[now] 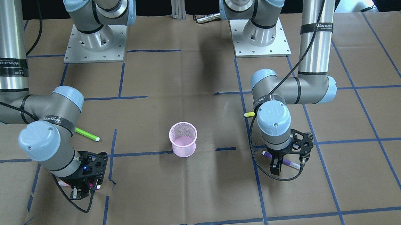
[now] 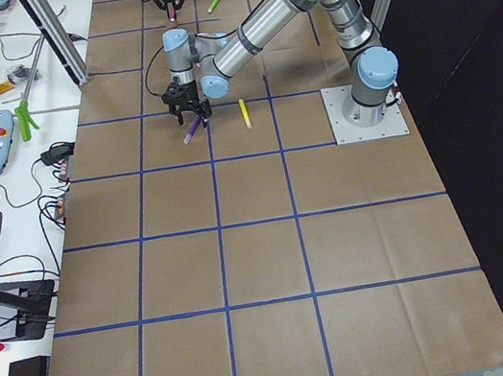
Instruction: Insert purple and pink pens into pink cup
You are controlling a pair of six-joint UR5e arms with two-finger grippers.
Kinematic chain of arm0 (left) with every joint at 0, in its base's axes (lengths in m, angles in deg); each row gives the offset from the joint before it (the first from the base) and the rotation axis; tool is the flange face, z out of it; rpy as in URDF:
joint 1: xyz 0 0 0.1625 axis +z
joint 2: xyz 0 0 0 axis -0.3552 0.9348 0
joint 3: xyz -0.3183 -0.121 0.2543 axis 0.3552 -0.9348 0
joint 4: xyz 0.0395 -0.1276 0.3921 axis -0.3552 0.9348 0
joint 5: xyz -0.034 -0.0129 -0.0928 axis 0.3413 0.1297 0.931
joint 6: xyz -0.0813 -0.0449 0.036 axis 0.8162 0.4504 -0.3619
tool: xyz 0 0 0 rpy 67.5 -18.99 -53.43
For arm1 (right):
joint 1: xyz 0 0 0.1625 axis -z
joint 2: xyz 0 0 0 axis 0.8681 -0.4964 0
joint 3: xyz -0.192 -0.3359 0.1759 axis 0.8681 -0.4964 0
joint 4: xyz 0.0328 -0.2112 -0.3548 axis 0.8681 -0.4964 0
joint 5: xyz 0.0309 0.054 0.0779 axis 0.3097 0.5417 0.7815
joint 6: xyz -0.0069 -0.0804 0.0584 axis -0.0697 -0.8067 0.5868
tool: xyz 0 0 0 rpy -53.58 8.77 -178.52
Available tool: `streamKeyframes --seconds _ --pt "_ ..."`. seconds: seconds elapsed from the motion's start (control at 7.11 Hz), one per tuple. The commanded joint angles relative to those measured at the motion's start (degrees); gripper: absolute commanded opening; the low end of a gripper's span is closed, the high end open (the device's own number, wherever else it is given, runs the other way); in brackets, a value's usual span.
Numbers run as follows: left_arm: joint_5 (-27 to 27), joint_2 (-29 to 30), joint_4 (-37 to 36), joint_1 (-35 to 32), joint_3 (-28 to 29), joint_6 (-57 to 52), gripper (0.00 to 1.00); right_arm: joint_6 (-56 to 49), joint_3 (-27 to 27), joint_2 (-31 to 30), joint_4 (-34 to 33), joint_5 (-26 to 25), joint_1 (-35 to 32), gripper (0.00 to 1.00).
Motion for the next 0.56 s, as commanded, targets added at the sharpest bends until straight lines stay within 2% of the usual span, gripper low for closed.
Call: streamKeyframes --seconds 0.0,0.42 --pt "0.36 0.24 -0.26 -0.09 -0.51 0.11 0.99 -0.03 0.08 0.26 0.0 0.18 0.02 0.3" --pt "0.45 -0.37 -2.79 -0.18 -0.6 0.29 0.99 -0.21 -0.62 -0.43 0.35 0.18 0.02 0.17"
